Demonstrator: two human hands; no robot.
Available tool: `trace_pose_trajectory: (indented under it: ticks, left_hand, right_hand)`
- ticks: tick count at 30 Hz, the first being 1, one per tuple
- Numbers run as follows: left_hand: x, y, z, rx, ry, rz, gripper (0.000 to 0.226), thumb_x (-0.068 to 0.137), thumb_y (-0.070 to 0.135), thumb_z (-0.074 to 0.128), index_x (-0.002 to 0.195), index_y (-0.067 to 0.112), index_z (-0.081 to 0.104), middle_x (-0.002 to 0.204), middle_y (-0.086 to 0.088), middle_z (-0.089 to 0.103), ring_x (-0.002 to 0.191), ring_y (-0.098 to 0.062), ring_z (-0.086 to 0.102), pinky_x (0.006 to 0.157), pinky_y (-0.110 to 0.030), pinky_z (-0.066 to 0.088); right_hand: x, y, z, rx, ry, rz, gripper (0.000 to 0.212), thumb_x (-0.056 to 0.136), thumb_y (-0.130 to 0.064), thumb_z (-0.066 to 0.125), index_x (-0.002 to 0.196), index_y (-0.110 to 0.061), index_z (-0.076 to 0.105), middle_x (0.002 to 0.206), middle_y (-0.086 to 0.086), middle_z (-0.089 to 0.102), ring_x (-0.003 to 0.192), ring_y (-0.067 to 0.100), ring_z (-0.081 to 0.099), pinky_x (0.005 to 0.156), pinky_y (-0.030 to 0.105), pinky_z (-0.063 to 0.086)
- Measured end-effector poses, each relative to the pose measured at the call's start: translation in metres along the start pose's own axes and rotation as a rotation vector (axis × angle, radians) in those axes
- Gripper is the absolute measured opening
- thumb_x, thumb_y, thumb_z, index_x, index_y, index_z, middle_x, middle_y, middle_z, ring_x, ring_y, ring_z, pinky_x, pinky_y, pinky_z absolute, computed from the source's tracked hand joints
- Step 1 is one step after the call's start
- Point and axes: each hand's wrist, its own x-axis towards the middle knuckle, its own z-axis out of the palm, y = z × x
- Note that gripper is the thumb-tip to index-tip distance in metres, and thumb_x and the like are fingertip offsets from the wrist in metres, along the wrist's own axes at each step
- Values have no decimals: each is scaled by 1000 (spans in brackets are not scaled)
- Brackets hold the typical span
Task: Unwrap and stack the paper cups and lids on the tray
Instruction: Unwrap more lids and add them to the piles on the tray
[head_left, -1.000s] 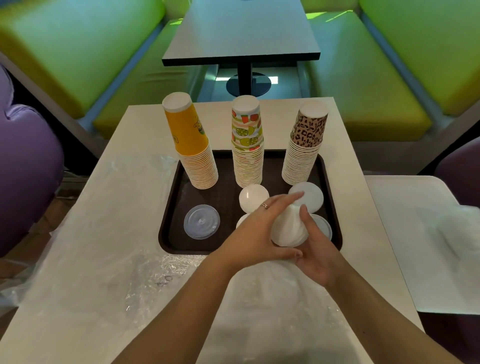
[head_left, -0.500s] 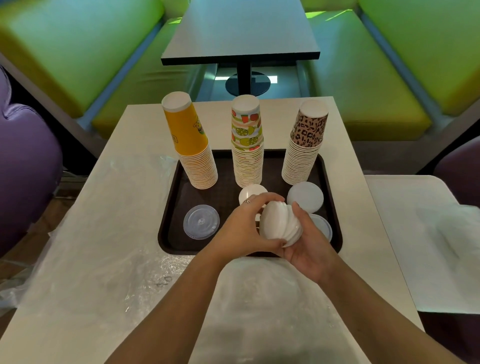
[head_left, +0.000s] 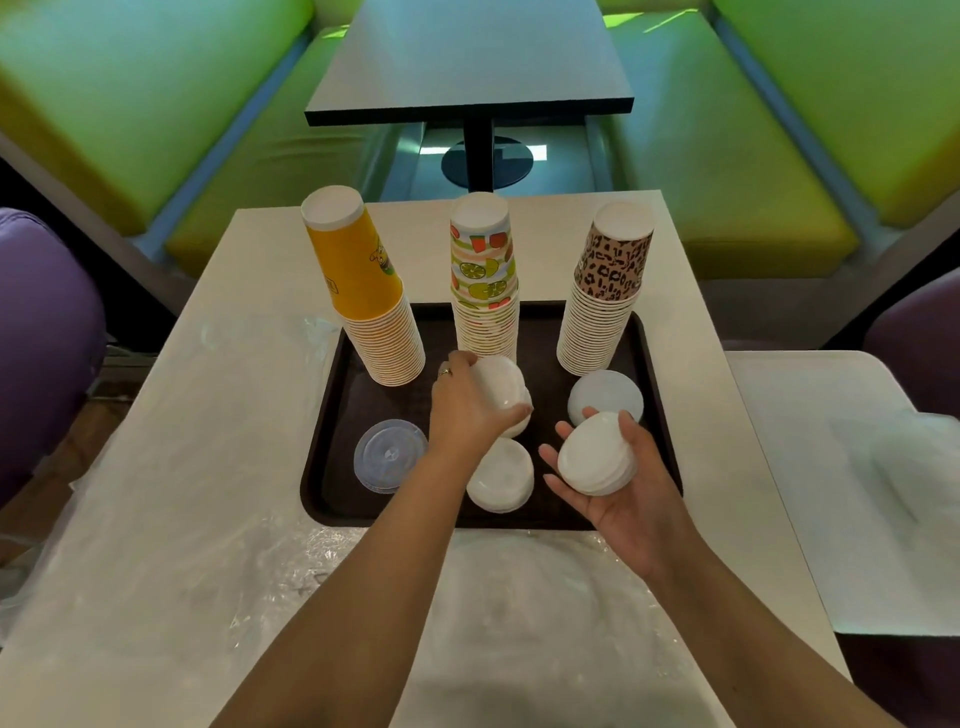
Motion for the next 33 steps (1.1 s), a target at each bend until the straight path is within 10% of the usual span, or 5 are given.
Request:
trace_pose_trajectory:
  ticks: [18, 22, 25, 28, 33]
  left_hand:
    - [-4, -10, 26, 55, 13, -11, 101, 70, 47, 78, 144, 9, 20, 149, -12, 27, 138, -28, 24, 110, -41, 31]
    - [-31, -6, 6, -272, 107, 37, 57, 91, 40, 55, 139, 16, 36, 138, -2, 46, 125, -18, 44, 104, -37, 42]
    - [-58, -1, -11, -453, -160, -6, 27, 97, 35, 46, 120, 23, 54, 113, 6, 60, 104, -11, 57, 94, -35, 50]
    - [-76, -6, -19, -650, -387, -127, 20, 96, 27, 51, 115, 27, 58, 111, 5, 62, 101, -13, 60, 81, -30, 57]
    - [-71, -22, -21, -417, -148, -81, 37, 91, 14, 61, 127, 16, 57, 123, -2, 61, 103, -12, 57, 80, -27, 57]
  right_hand:
    - [2, 3, -8, -48, -68, 2, 55, 83, -44, 50, 131, -17, 47, 122, 18, 63, 110, 35, 62, 69, 38, 59]
    - [2, 3, -9, -41, -67, 0, 58, 83, -43, 51, 135, -19, 41, 121, 19, 63, 111, 34, 61, 70, 39, 58]
    - [4, 6, -7, -68, -38, 25, 54, 87, -44, 49, 134, -20, 42, 124, 18, 61, 110, 33, 62, 66, 38, 58]
    - [10, 11, 4, -281, 31, 44, 41, 95, -44, 42, 131, -23, 43, 123, 13, 59, 106, 29, 62, 65, 36, 59]
    - [26, 25, 16, -1083, 118, -184, 31, 99, -36, 42, 126, -23, 45, 125, 4, 54, 108, 18, 54, 81, 29, 53]
